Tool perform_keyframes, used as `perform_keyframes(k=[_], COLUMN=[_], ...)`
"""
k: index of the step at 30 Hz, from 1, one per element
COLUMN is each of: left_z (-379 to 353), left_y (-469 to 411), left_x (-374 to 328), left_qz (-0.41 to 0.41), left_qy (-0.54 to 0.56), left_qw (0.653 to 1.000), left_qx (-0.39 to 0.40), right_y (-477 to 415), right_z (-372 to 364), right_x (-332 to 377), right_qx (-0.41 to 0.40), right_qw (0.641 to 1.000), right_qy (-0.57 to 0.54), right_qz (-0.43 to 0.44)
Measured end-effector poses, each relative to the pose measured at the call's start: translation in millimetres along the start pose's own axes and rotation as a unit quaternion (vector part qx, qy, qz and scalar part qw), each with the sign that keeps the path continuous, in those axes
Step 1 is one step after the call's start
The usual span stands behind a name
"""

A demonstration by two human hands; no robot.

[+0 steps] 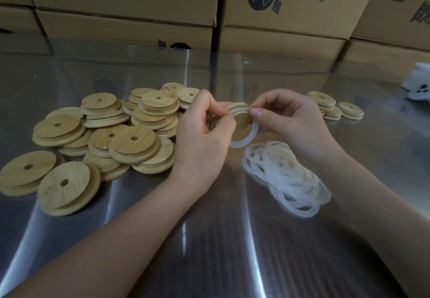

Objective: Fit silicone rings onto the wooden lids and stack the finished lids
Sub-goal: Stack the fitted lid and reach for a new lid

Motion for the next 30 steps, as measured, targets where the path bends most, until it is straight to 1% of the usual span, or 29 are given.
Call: perform_keyframes(k=[3, 7, 9, 11, 18, 23, 30], left_z=[0, -7, -10, -10, -10, -7, -6], left_y=[0, 1, 1, 1, 0, -3, -5], left_x=[0, -1, -1, -1, 1, 3, 7], left_qz=[-0.002, -0.001, 0.001, -0.002, -0.007, -0.005, 0.022], left_qy=[-0.011, -0.016, -0.038, -0.061, -0.088, -0.065, -0.004], left_qw=[1.0, 0.999, 0.998, 0.997, 0.995, 0.997, 0.999], left_qx=[0.003, 0.035, 0.047, 0.048, 0.047, 0.04, 0.036], right_y=[1, 2, 2, 3, 4, 3, 2], right_z=[2, 6, 6, 6, 6, 5, 6], right_x=[-1, -5, -6, -6, -3, -1, 0], right_qx=[-0.008, -0.02, -0.022, -0.023, -0.019, -0.012, -0.009], right_qw=[1.0, 0.999, 0.999, 0.999, 0.998, 0.998, 0.998], right_qy=[0.005, 0.019, 0.024, 0.027, 0.022, 0.025, 0.046], right_qz=[-0.006, -0.024, -0.034, -0.041, -0.049, -0.047, -0.046])
Point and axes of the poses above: each hand's wrist, its own y-axis away from the middle knuckle, its own z-axis out of the back of the hand, x = y × z, the point moved 9 cm from there along -y, towards the middle knuckle, and after that the axes turned 12 degrees about x, right-handed, at the moved point
